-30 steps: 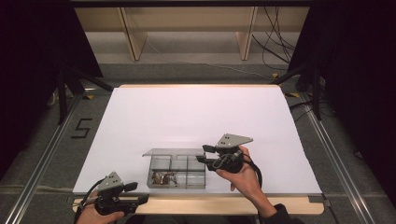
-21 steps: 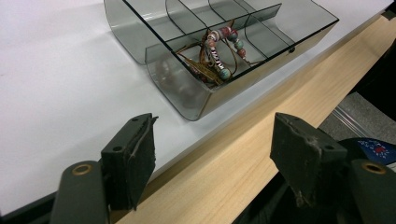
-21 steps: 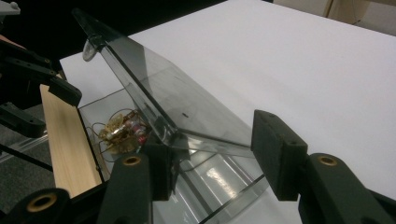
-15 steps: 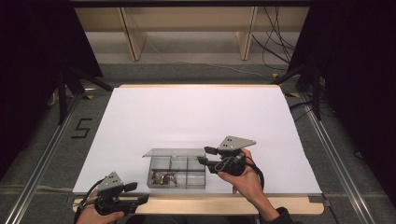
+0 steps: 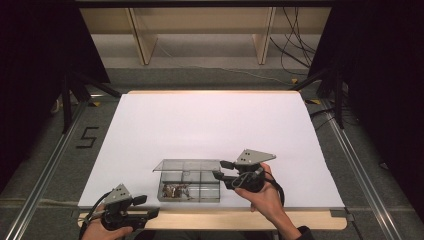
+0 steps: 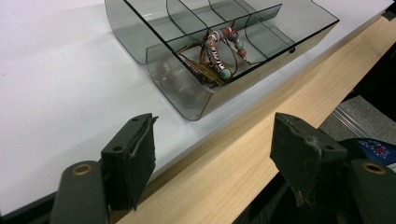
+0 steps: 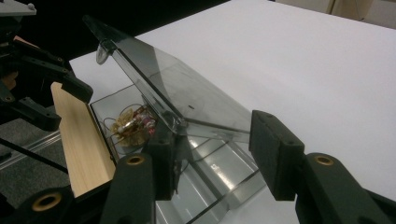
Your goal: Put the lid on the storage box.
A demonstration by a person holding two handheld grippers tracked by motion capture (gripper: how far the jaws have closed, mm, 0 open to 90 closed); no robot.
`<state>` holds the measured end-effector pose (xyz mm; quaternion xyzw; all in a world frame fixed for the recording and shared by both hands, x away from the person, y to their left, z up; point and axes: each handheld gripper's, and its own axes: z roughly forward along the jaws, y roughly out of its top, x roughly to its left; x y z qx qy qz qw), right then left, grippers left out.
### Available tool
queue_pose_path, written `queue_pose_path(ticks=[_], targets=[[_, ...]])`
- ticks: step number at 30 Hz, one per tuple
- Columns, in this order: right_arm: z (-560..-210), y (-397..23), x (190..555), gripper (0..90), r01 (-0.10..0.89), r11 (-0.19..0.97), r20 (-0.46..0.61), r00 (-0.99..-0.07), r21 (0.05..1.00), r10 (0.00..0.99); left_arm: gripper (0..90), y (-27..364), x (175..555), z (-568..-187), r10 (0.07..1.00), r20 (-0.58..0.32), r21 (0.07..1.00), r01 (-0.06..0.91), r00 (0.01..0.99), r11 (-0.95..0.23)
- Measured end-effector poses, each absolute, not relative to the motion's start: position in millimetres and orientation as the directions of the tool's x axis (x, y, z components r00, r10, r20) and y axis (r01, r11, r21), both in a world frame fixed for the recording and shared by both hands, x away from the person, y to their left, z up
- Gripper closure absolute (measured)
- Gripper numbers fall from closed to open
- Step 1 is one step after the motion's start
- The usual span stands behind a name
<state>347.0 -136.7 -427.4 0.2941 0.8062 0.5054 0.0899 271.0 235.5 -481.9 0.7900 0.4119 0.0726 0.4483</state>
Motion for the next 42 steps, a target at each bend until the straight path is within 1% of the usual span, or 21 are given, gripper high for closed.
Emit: queue_pose_path(ticks=[3,7,8,9,11,16,17,18,19,20,21,22,23,27,28,29,32,33,39,40,42], targets=[[-429.5,-137.6,346.0,55.3,0.362,0.323,0.125,-0.812,0.874,0.570,29.9,235.6,271.1,-481.3,0.714,-0.254,0.764,0.588,0.652,-0.265],[-431.5,-137.8,341.5,55.3,0.386,0.330,0.144,-0.809,0.862,0.570,29.8,234.5,270.7,-482.1,0.716,-0.262,0.770,0.588,0.647,-0.250],[-432.9,-137.7,343.0,55.3,0.360,0.333,0.124,-0.818,0.871,0.561,29.8,235.1,271.0,-481.9,0.715,-0.257,0.768,0.587,0.650,-0.258],[-433.2,-137.3,341.5,55.3,0.387,0.331,0.152,-0.816,0.861,0.557,29.8,235.4,271.3,-481.9,0.714,-0.255,0.767,0.586,0.652,-0.262],[-435.1,-137.6,342.7,55.3,0.358,0.343,0.127,-0.829,0.869,0.545,29.6,234.9,271.0,-482.4,0.714,-0.256,0.769,0.585,0.651,-0.258],[-437.7,-138.9,337.7,55.2,0.394,0.351,0.142,-0.811,0.850,0.567,27.2,235.5,271.3,-482.3,0.714,-0.252,0.768,0.584,0.653,-0.263],[-438.7,-139.0,338.1,55.2,0.373,0.349,0.124,-0.815,0.860,0.566,26.8,235.2,271.3,-482.9,0.716,-0.257,0.772,0.584,0.650,-0.253],[-439.7,-139.0,335.9,55.1,0.404,0.349,0.153,-0.810,0.845,0.566,26.4,235.6,271.6,-482.6,0.715,-0.252,0.770,0.582,0.652,-0.260],[-440.5,-139.3,336.9,55.1,0.395,0.353,0.147,-0.815,0.849,0.560,26.2,234.5,271.6,-483.1,0.719,-0.261,0.777,0.582,0.645,-0.240],[-441.8,-140.1,337.6,55.1,0.368,0.363,0.114,-0.819,0.856,0.562,26.0,236.4,272.7,-482.4,0.722,-0.241,0.768,0.583,0.649,-0.267],[-442.8,-139.5,336.3,55.1,0.394,0.360,0.142,-0.816,0.846,0.560,25.9,236.1,272.5,-482.9,0.721,-0.243,0.771,0.581,0.649,-0.263],[-443.4,-140.8,337.2,55.2,0.376,0.373,0.120,-0.822,0.848,0.557,25.8,234.8,271.6,-482.9,0.717,-0.260,0.773,0.584,0.647,-0.247],[-444.5,-139.4,334.6,55.2,0.408,0.354,0.158,-0.812,0.842,0.562,25.8,234.5,271.4,-483.2,0.718,-0.262,0.774,0.585,0.645,-0.243],[-448.1,-141.8,334.2,55.9,0.410,0.367,0.148,-0.809,0.835,0.568,25.8,234.8,271.7,-483.0,0.719,-0.258,0.773,0.584,0.646,-0.247],[-449.3,-141.6,332.2,56.4,0.434,0.369,0.166,-0.802,0.822,0.574,25.8,234.7,271.6,-483.1,0.718,-0.258,0.773,0.584,0.646,-0.247],[-450.4,-142.5,333.7,56.9,0.410,0.384,0.143,-0.815,0.827,0.562,25.8,234.4,271.3,-483.3,0.720,-0.262,0.774,0.586,0.643,-0.242],[-455.1,-142.1,331.2,59.6,0.445,0.375,0.178,-0.804,0.813,0.568,25.8,234.0,271.3,-483.5,0.720,-0.264,0.774,0.586,0.642,-0.240],[-456.0,-143.1,332.7,60.1,0.426,0.384,0.159,-0.812,0.819,0.562,25.8,234.0,271.1,-483.6,0.720,-0.264,0.773,0.587,0.642,-0.240],[-458.2,-143.6,331.2,66.0,0.428,0.412,0.160,-0.824,0.804,0.544,25.8,234.2,271.2,-483.6,0.717,-0.264,0.774,0.585,0.645,-0.241],[-459.3,-143.6,332.7,66.6,0.393,0.423,0.128,-0.837,0.817,0.532,25.8,234.2,271.2,-483.4,0.717,-0.264,0.774,0.585,0.645,-0.242],[-459.7,-143.5,330.1,68.0,0.429,0.417,0.163,-0.827,0.801,0.538,25.8,234.8,271.5,-483.1,0.716,-0.258,0.772,0.584,0.649,-0.251]])
